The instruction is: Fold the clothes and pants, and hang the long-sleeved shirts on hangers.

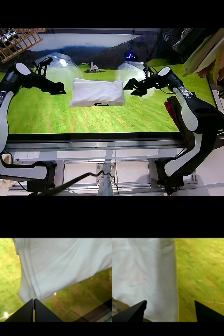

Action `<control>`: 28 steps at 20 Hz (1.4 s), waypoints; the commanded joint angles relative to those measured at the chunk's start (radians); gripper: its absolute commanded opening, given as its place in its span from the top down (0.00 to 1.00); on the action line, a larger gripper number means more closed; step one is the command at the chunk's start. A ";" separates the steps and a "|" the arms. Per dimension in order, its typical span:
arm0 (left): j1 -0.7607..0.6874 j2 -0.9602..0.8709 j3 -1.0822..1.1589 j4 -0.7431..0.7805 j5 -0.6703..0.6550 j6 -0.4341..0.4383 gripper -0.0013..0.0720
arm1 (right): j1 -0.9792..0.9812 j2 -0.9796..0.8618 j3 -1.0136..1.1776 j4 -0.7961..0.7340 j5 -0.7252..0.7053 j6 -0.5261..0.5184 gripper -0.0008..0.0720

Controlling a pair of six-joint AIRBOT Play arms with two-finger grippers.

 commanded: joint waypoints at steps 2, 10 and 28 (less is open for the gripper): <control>-0.014 0.001 0.000 0.000 -0.001 0.000 0.97 | 0.008 -0.097 0.043 0.121 0.054 -0.103 0.04; -0.014 0.001 0.000 0.000 -0.096 -0.007 0.97 | 0.090 -0.201 0.285 0.110 0.141 0.000 0.97; -0.018 0.151 -0.005 0.008 -0.416 -0.006 0.97 | -0.930 0.598 0.257 -0.441 0.623 0.365 0.97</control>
